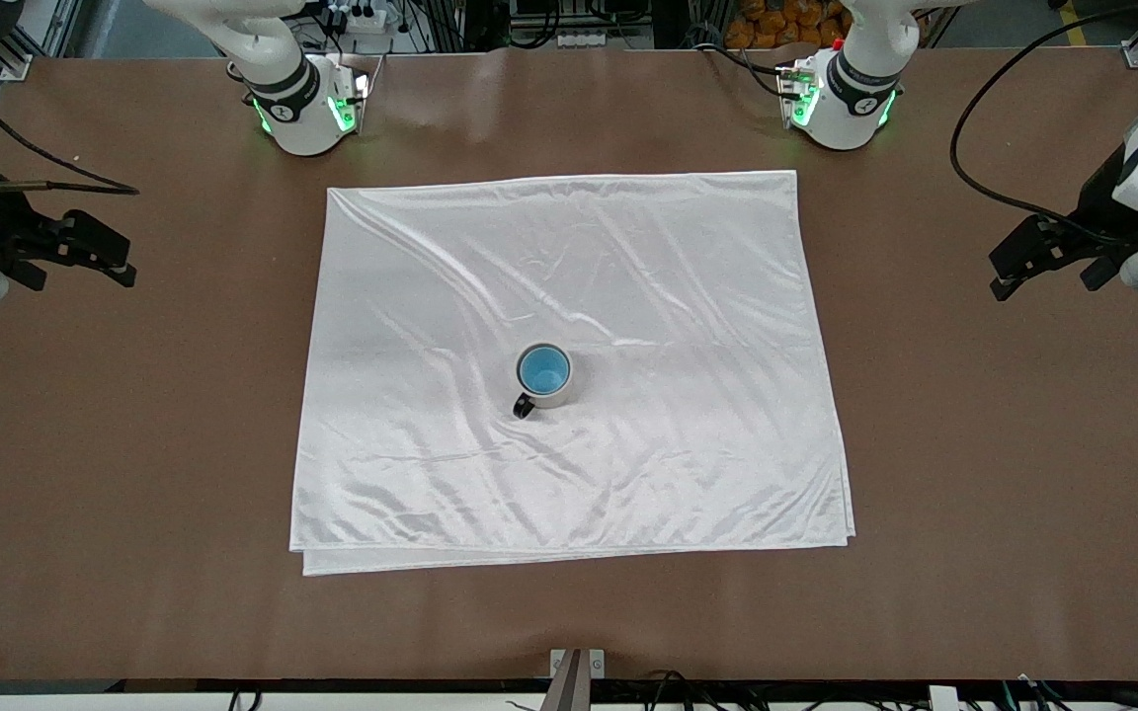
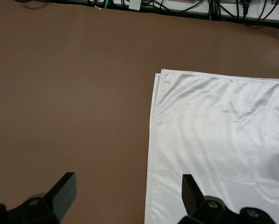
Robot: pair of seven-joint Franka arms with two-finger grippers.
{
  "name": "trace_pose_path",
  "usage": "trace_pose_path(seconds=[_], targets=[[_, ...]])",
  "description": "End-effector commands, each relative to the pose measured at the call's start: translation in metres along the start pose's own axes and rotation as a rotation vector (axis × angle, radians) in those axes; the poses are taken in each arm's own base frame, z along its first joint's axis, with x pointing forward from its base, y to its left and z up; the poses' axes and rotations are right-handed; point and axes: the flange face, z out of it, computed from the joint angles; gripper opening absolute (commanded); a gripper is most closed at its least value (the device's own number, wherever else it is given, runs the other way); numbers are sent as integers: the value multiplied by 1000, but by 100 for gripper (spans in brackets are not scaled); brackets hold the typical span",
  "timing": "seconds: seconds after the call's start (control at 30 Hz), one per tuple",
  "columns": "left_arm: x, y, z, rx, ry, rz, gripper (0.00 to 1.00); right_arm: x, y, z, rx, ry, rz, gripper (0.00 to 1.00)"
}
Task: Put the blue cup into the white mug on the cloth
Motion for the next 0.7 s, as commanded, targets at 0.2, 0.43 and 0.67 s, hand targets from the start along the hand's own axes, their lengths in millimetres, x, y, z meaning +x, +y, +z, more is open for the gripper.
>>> trace_pose_path(seconds=[0.2,0.43,0.67], targets=[[-5,-4,-6,-15,-25,-8,100,-4,-1,0,13,-4,6,100],[-5,-5,-6,-15,-28,-6,100,-3,-1,1,13,-2,6,100],[-7,-5,-5,-11,-44,5,100,-2,1,2,13,-4,9,100]])
